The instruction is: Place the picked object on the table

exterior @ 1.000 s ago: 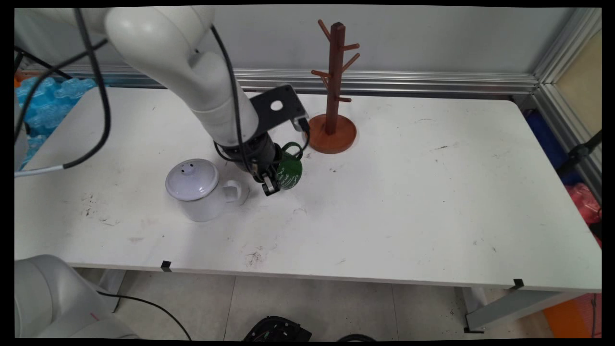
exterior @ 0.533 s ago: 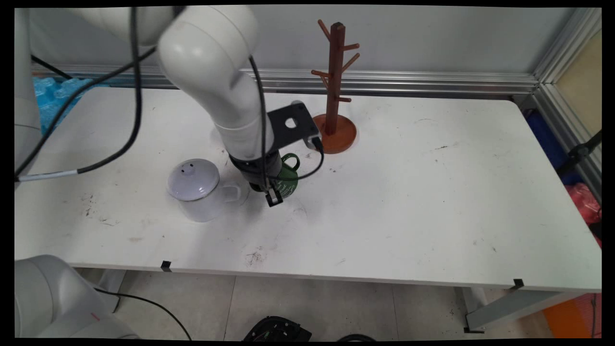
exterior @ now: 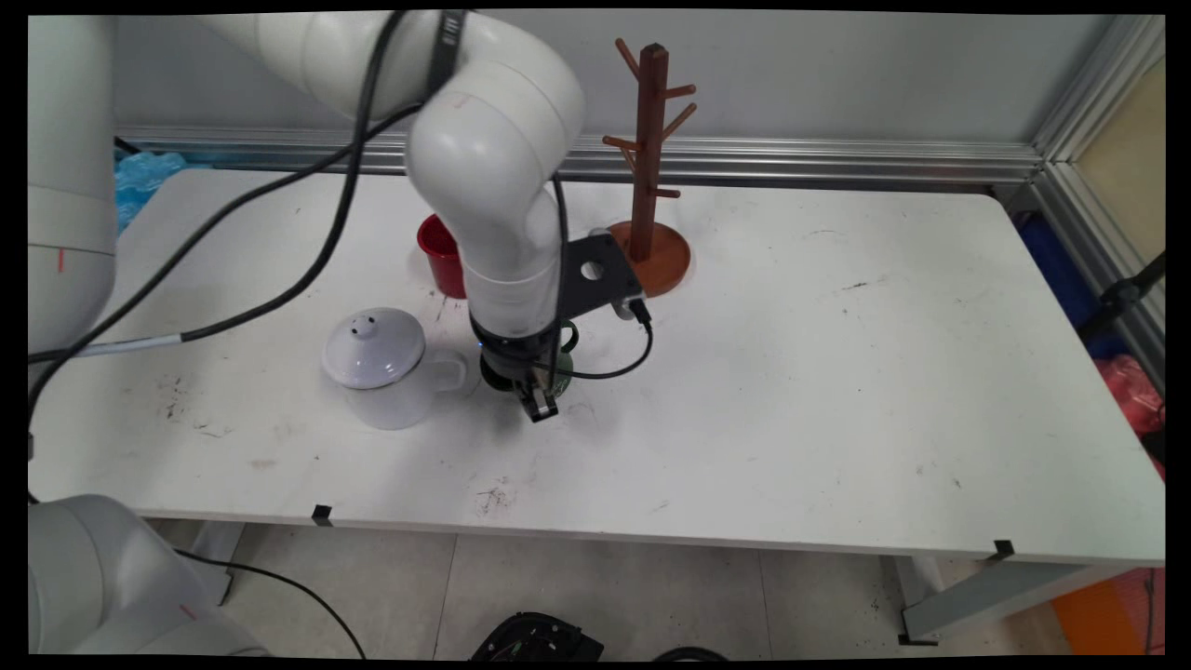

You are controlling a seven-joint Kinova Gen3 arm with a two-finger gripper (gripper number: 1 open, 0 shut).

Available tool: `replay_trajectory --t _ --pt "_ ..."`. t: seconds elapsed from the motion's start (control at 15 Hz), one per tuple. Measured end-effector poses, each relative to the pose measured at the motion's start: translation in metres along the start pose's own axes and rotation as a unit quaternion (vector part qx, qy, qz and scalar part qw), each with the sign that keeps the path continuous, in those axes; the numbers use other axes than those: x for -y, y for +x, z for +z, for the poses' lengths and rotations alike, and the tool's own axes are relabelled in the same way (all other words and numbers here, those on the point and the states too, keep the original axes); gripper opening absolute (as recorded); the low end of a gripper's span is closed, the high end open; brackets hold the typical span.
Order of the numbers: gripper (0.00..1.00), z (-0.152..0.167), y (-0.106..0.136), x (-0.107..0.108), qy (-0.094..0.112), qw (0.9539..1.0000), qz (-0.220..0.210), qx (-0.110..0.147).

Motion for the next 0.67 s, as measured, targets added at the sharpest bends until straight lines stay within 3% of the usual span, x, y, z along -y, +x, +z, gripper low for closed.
replay_trajectory --t 0.07,0.13,0.67 --pt "0.0 0.002 0.003 -0.002 0.0 1.0 0.0 0.004" --pt "1.0 0.003 0.006 -0.004 0.0 1.0 0.0 0.006" --pt "1.0 0.008 0.026 -0.017 -0.005 1.0 0.008 0.0"
